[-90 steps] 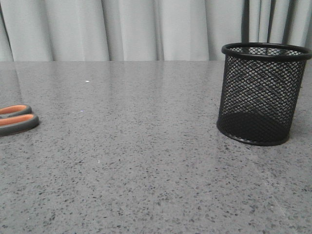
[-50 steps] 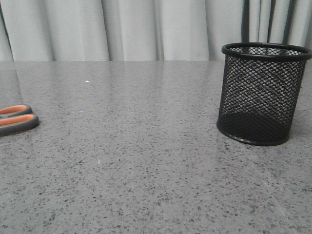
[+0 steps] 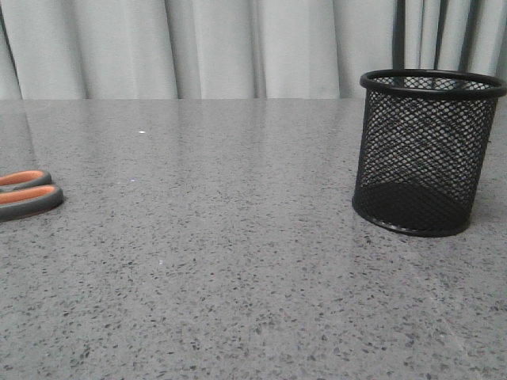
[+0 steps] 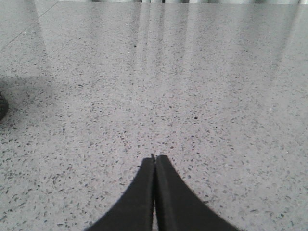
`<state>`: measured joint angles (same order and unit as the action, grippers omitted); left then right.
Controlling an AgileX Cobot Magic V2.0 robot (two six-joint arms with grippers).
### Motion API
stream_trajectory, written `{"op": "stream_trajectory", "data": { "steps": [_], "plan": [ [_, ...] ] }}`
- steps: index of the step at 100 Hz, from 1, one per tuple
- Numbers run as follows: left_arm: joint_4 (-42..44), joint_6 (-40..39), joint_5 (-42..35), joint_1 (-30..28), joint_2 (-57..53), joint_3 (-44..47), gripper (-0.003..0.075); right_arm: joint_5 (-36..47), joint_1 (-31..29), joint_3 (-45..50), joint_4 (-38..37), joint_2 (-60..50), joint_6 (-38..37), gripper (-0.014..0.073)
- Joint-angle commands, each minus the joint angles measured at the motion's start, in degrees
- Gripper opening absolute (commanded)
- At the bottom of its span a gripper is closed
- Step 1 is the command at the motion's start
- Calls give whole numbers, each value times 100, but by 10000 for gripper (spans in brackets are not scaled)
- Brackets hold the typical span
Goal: Put scissors into bucket
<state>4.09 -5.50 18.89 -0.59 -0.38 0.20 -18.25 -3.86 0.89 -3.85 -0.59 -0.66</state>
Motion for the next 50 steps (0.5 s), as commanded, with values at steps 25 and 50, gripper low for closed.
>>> {"op": "stream_trajectory", "data": {
  "steps": [25, 50],
  "plan": [
    [35, -38, -380, -7, -153, 266, -20, 249, -24, 75, -60, -120, 18, -50],
    [1345, -38, -380, -7, -153, 266, -20, 646, -24, 65, -74, -120, 18, -50]
  ]
}}
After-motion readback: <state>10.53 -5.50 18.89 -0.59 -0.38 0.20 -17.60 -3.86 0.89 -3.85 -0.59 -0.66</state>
